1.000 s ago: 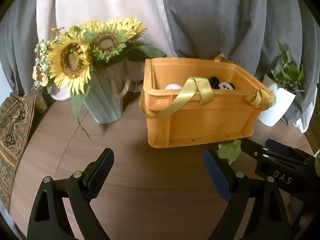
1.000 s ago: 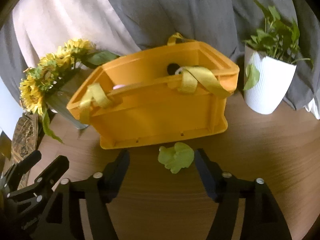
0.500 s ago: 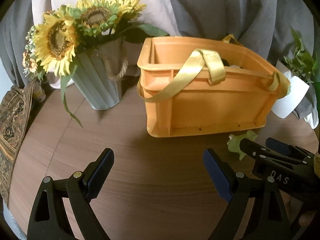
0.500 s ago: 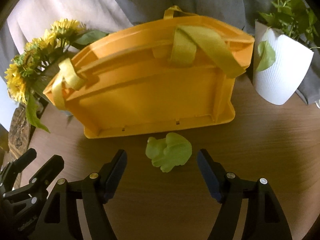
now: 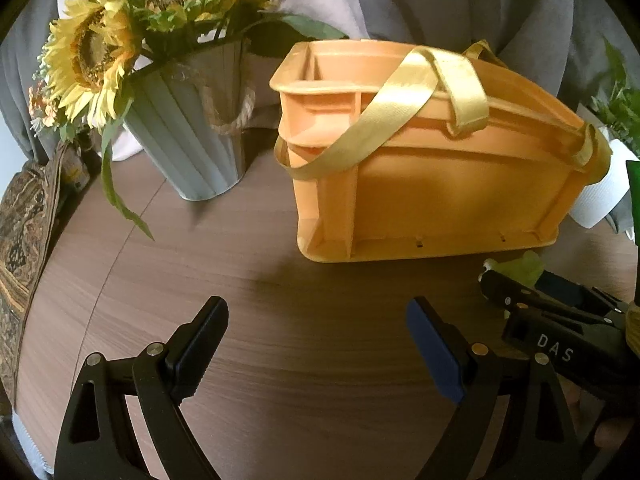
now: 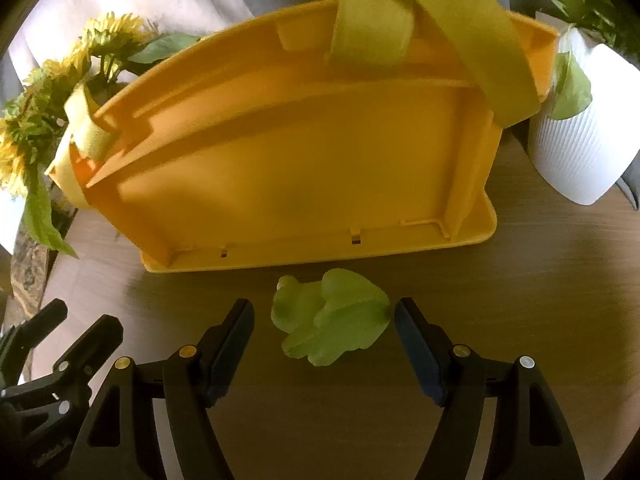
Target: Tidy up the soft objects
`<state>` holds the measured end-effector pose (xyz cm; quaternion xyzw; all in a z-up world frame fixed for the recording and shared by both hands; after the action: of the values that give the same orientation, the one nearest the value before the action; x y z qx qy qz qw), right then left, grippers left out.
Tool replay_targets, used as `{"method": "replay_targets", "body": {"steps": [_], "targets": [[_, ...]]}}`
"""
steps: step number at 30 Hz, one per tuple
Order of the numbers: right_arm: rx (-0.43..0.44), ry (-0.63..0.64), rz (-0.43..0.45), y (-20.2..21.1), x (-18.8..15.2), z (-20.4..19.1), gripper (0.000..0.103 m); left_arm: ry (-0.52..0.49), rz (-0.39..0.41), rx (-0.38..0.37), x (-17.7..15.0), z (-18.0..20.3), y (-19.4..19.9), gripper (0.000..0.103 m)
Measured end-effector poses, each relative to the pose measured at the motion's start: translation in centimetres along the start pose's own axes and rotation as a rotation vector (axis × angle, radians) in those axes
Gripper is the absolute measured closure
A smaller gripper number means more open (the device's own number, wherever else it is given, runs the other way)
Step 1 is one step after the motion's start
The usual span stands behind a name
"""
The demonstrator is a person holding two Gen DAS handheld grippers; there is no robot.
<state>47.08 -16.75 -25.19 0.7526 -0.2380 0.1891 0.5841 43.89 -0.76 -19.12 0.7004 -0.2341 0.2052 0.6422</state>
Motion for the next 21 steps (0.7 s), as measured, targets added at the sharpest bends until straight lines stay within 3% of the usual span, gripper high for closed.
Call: {"method": "replay_targets", "body": {"steps": [8,10,21], "targets": [[-0.013,0.008,-0.003,-1.2,-0.1,-0.2,0.031,-0.005,-0.014,0.009,-0.1,-0.1,-0.6,0.012],[-0.010,0.009,-0.006,-1.4,-0.1,-0.2,0.037,-0.006,-0.014,0.008,0.0,0.0,-0.5,0.012],[-0.007,-0.004,0.011,-1.1,-0.1,-0.3,0.038,-0.003,0.000,0.004,0.0,0.0,-0.1,0.012]]}}
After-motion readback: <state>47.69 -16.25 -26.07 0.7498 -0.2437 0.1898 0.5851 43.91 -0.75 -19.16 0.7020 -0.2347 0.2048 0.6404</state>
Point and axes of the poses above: each gripper's, at about its wrist camera, not at the fingertips, and y roughly against the way its jaws point, z to its right, x to its top, the point moved 4 cm from there along -y, roughly the way its jaws point, and after that the axes turned 3 degrees about -y, right-handed, at the moved point
